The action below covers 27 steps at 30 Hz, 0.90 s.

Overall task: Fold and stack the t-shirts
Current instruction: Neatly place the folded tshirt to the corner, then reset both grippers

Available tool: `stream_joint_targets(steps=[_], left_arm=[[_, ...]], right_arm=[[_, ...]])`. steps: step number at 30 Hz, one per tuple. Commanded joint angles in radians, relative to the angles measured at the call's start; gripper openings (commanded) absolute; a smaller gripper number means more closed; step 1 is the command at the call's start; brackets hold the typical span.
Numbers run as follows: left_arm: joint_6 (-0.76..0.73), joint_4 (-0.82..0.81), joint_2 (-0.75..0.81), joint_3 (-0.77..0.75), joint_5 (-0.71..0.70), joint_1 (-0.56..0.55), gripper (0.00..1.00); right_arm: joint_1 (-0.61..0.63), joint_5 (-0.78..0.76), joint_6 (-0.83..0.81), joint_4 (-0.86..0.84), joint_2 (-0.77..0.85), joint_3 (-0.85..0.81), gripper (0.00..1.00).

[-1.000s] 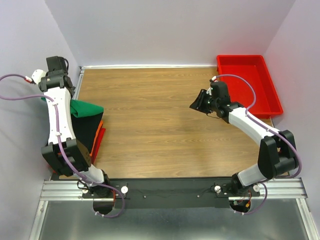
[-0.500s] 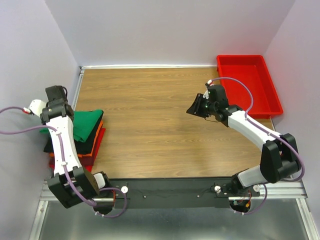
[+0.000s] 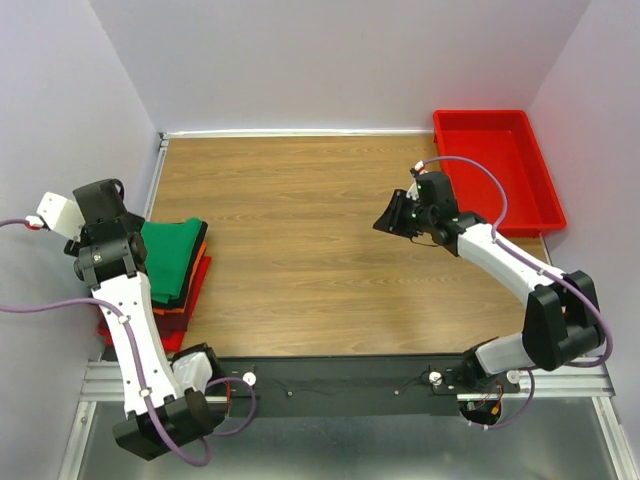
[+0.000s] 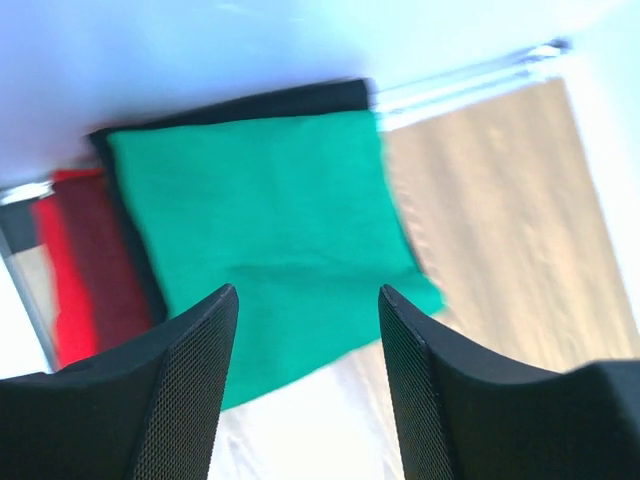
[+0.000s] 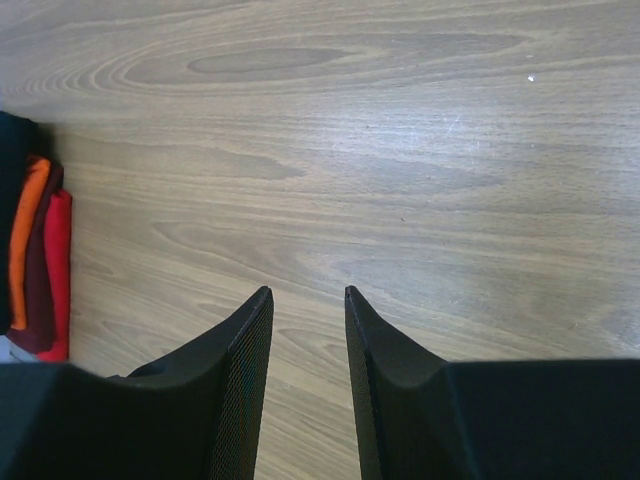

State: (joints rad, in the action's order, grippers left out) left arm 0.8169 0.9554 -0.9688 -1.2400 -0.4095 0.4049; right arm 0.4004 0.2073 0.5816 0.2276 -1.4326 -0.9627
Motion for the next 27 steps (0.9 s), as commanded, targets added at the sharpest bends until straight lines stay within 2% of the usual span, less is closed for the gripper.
stream_joint_targets(steps=[1,2,3,5,6,10,14,21,24,27], left_arm=[[-0.047,-0.122,0.007,0.011,0.13,-0.073,0.68],[-0.042,-0.145,-0.01,0.008,0.133,-0.105,0.68],[-0.021,-0.153,-0.024,0.004,0.117,-0.211,0.69],[0.013,-0.158,-0.077,-0.024,0.089,-0.331,0.69],[0.039,-0.164,-0.094,-0.032,0.066,-0.435,0.69],[0.042,-0.256,-0.175,-0.049,0.078,-0.596,0.7],[-0.005,-0.404,-0.296,-0.032,0.066,-0.835,0.7],[-0.064,-0.604,-0.387,0.051,0.136,-1.027,0.69],[-0.082,-0.63,-0.425,0.059,0.124,-1.118,0.69],[-0.093,-0.644,-0.459,0.065,0.146,-1.153,0.7]], right_arm=[[0.009,0.0,-0.022,0.013,0.043,0.002,0.43],[0.009,-0.005,-0.023,0.012,0.044,0.002,0.43],[0.009,-0.008,-0.023,0.013,0.049,0.004,0.43],[0.008,-0.016,-0.026,0.013,0.064,0.004,0.43],[0.009,-0.02,-0.026,0.015,0.07,0.001,0.43],[0.009,-0.071,-0.039,0.015,0.109,0.005,0.45],[0.009,-0.17,-0.057,0.015,0.158,0.025,0.46],[0.009,-0.293,-0.08,0.016,0.224,0.067,0.47],[0.008,-0.354,-0.075,0.016,0.251,0.094,0.47],[0.009,-0.399,-0.062,0.016,0.285,0.119,0.46]])
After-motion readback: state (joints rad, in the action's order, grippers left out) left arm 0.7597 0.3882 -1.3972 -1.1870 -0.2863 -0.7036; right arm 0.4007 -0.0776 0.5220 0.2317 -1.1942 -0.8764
